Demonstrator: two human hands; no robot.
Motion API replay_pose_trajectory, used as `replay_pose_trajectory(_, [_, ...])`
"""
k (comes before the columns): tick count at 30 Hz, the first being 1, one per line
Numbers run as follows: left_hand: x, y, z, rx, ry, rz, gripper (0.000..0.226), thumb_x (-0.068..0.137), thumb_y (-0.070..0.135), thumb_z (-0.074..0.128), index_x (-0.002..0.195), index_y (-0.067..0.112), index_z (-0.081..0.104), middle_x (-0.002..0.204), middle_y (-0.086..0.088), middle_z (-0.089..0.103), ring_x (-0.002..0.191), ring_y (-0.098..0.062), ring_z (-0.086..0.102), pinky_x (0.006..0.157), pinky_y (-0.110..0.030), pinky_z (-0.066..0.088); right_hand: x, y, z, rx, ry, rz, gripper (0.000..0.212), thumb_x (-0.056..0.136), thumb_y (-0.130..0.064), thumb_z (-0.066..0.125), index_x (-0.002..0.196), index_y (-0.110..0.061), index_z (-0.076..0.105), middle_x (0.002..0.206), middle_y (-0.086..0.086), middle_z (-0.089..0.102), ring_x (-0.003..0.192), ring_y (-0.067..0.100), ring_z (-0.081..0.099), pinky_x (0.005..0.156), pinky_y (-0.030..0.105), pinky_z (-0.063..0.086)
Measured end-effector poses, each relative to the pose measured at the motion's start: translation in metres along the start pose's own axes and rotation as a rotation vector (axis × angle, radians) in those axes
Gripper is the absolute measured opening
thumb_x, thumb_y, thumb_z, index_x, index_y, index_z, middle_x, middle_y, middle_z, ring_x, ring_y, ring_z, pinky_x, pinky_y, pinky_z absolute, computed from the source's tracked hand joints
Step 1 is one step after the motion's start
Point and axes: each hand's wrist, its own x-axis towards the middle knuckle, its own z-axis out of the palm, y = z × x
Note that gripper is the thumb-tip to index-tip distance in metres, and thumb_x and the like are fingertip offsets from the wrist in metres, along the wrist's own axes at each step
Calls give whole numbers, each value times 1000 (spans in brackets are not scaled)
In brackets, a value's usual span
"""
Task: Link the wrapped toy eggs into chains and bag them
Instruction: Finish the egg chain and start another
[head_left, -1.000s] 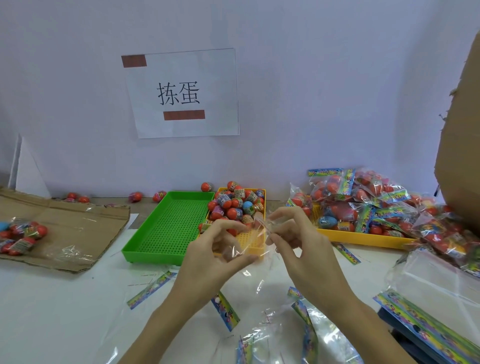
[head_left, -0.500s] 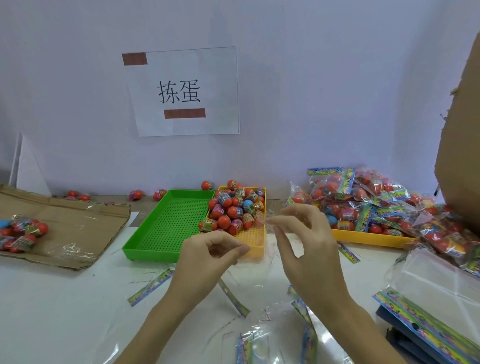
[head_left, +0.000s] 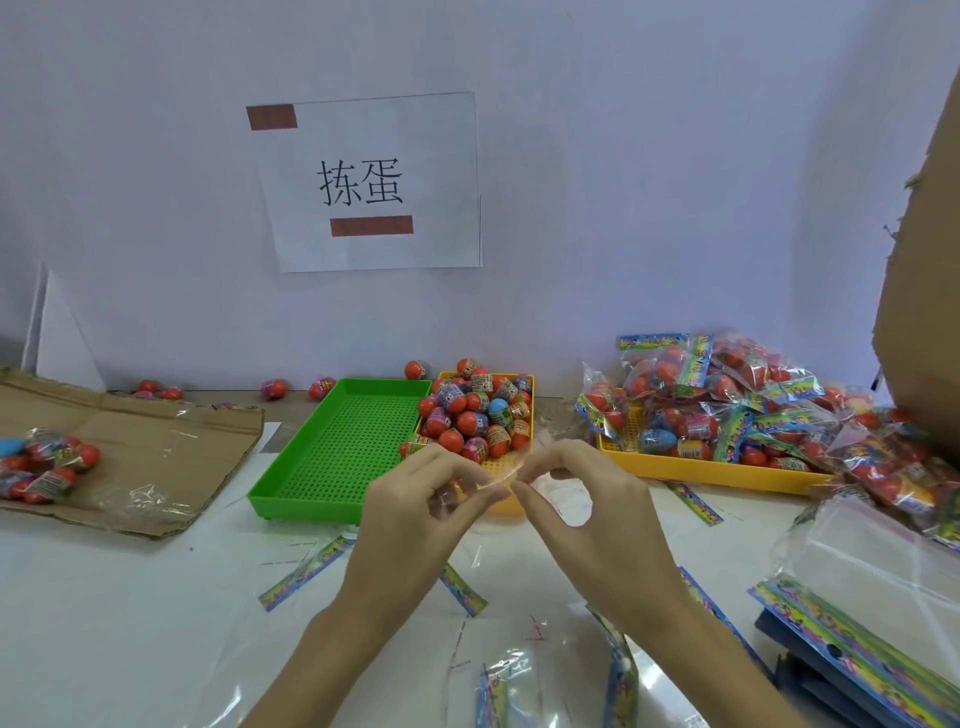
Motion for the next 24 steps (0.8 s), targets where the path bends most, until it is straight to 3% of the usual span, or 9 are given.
replay_pose_trajectory(4, [1, -2, -7, -40, -250, -38, 55, 75, 59, 85, 119, 31, 68, 96, 15, 67, 68, -14, 58, 63, -17, 44, 2, -5, -2, 209, -47, 22, 11, 94, -13, 73, 91, -22, 67, 91, -12, 72, 93, 13, 70, 81, 29, 56])
replay_pose_trajectory(6, [0, -4, -9, -4, -344, -51, 67, 71, 65, 83, 129, 39, 60, 94, 17, 66, 61, -11, 55, 60, -15, 41, 2, -7, -2, 323, -76, 75, 10, 96, -11, 70, 92, -18, 65, 89, -5, 73, 88, 19, 71, 78, 37, 57])
replay_pose_trajectory(10, [1, -4, -14, 257, -271, 64, 75, 73, 72, 76, 135, 36, 57, 84, 19, 67, 65, 10, 52, 59, -12, 42, 1, -8, -2, 394, -164, 166, 5, 101, -13, 64, 98, -16, 60, 88, -3, 77, 87, 21, 73, 83, 45, 56])
replay_pose_trajectory(15, [1, -3, -17, 320, -204, 180, 76, 79, 64, 73, 139, 18, 64, 89, 11, 67, 68, -1, 61, 54, -22, 52, 4, -5, -4, 227, -344, 168, 9, 95, -34, 71, 98, -35, 79, 91, -18, 77, 94, 8, 69, 79, 24, 52])
replay_pose_trajectory(19, [4, 0, -20, 406, -228, 196, 87, 78, 78, 65, 143, 21, 59, 100, 11, 64, 63, -6, 58, 48, -28, 52, 4, -4, -6, 119, -345, 103, 13, 98, -34, 68, 102, -34, 80, 99, -26, 74, 103, 1, 66, 84, 18, 51])
replay_pose_trajectory(21, [5, 0, -20, 458, -233, 190, 93, 75, 84, 65, 145, 23, 57, 114, 10, 65, 76, -9, 64, 60, -29, 56, 2, -2, -6, 20, -335, 30, 11, 99, -35, 66, 103, -35, 77, 105, -28, 70, 111, -4, 59, 93, 14, 43])
replay_pose_trajectory(24, [4, -4, -18, 563, -208, 258, 82, 82, 80, 59, 140, 21, 64, 129, 6, 66, 113, -21, 65, 96, -36, 49, -2, -1, -3, -93, -312, -53, 14, 99, -35, 66, 112, -38, 70, 117, -37, 61, 126, -19, 37, 104, 6, 21])
